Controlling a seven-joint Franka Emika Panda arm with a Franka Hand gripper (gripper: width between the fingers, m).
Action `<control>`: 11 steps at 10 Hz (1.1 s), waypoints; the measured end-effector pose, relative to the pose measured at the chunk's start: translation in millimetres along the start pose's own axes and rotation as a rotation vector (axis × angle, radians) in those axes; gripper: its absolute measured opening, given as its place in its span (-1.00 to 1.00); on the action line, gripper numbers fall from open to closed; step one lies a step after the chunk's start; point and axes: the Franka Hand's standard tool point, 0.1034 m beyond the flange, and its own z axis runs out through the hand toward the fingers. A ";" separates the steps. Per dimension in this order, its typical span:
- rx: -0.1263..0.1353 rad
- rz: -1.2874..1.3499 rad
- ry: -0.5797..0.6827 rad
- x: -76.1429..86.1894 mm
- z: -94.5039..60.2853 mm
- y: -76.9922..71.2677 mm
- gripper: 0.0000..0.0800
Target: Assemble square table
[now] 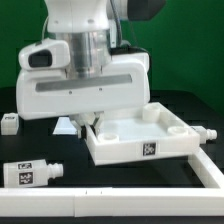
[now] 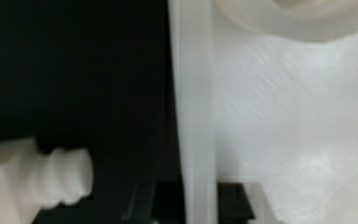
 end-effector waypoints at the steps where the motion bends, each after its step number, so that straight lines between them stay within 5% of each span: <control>1: 0.001 0.093 -0.006 7.7 11.3 -2.5 -0.88; 3: -0.005 0.186 0.012 12.7 31.5 -5.4 -0.88; 11: -0.013 0.195 0.036 18.1 49.2 -17.4 -0.88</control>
Offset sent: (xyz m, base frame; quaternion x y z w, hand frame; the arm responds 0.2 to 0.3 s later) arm 0.0000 0.0000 0.0000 0.0000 0.0000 0.0000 1.0000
